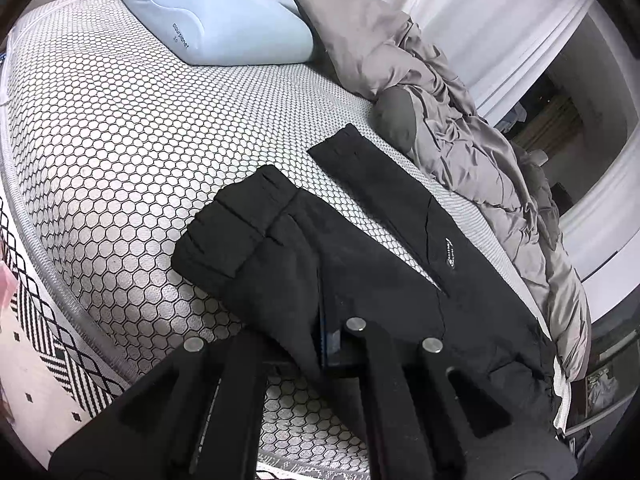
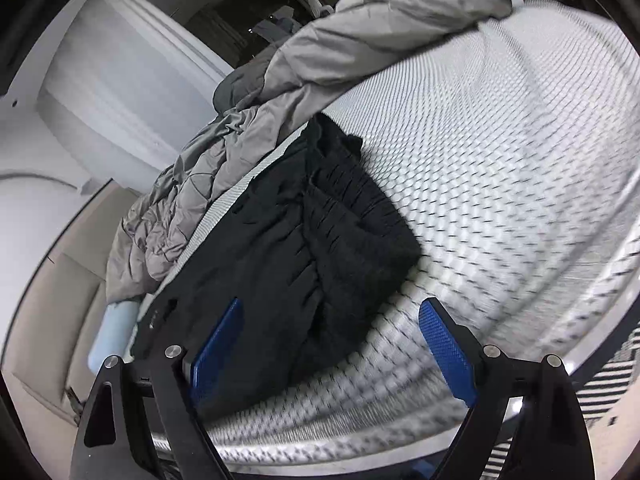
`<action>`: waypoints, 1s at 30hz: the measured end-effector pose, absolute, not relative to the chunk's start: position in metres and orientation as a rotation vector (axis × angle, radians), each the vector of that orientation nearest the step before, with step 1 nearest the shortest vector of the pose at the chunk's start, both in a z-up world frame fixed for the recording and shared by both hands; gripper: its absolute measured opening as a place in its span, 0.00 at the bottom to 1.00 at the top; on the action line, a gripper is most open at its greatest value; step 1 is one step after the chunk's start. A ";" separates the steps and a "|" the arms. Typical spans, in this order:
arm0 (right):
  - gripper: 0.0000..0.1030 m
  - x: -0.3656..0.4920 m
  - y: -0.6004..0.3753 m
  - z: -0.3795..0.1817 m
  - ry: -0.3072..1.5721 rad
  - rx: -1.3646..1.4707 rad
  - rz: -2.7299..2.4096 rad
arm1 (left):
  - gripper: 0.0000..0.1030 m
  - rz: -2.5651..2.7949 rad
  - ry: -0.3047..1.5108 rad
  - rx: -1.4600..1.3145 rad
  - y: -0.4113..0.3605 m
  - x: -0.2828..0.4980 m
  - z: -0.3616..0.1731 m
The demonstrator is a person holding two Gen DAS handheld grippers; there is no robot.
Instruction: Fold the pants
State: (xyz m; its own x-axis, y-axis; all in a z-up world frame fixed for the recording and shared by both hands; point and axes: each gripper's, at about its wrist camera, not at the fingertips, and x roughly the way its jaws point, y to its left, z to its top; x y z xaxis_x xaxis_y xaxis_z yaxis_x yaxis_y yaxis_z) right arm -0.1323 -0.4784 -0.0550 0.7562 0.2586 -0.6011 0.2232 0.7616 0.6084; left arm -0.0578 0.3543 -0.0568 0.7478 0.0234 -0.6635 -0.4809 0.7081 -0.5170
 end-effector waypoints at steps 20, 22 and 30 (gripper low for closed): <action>0.14 -0.153 -0.492 -0.019 0.580 0.711 -0.053 | 0.01 0.290 0.663 -0.684 0.355 -0.049 -0.024; 0.13 -0.145 -0.489 0.000 0.544 0.687 -0.043 | 0.01 0.284 0.655 -0.680 0.357 -0.040 -0.012; 0.13 -0.086 -0.489 0.052 0.456 0.649 -0.075 | 0.01 0.280 0.652 -0.663 0.364 0.045 0.034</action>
